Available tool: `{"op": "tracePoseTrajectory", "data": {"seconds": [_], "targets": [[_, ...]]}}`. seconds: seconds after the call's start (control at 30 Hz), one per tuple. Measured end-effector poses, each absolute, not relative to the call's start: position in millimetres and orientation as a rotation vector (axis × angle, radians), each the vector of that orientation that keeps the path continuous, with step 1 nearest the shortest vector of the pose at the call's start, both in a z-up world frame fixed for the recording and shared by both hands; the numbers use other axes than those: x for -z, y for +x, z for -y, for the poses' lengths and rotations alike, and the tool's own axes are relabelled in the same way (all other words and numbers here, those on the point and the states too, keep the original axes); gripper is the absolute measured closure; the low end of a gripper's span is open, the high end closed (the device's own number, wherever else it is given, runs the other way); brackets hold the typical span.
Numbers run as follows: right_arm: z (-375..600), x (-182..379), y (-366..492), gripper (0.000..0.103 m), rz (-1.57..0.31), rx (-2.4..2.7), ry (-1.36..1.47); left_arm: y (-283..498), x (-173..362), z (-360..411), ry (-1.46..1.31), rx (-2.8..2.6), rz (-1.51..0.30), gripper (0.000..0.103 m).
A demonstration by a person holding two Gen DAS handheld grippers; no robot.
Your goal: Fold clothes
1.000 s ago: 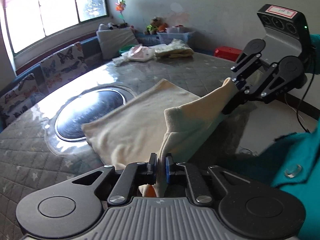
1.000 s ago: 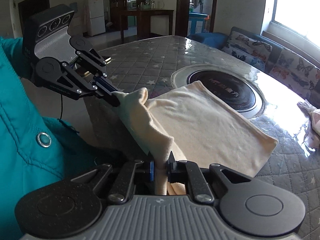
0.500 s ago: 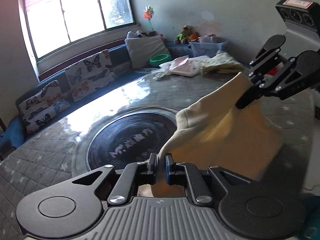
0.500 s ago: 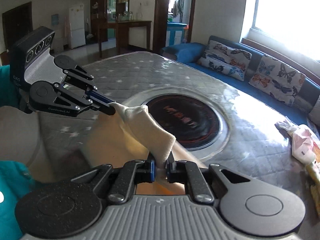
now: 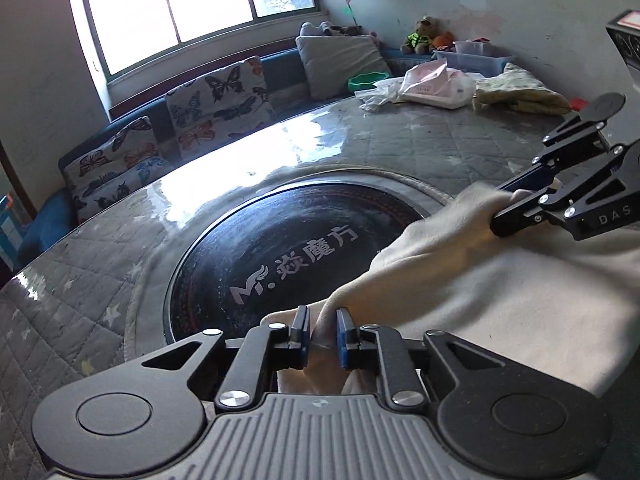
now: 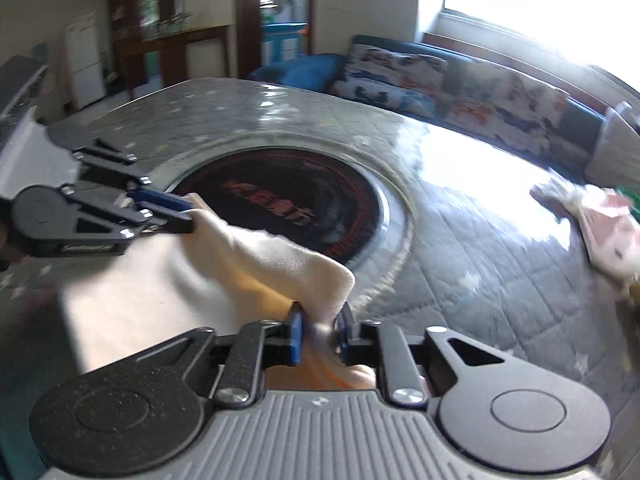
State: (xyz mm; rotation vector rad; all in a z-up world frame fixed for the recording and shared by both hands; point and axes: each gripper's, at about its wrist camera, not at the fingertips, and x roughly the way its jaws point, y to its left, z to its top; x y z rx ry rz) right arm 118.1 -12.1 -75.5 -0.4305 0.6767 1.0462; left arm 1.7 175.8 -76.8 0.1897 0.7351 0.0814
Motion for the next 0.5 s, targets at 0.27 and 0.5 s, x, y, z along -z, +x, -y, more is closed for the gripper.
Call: {"op": "tracePoseTrajectory", "data": {"seconds": [0.27,0.5], "targets": [[31,61,120,0.077,-0.652,-0.974,-0.278,-2,57,-168,0.155,-0.082,-0.676,0.07],[12,76,117,0.079,-0.699,-1.006,-0.269,6,49,-146,0.119,0.025,-0.661,0.07]]}}
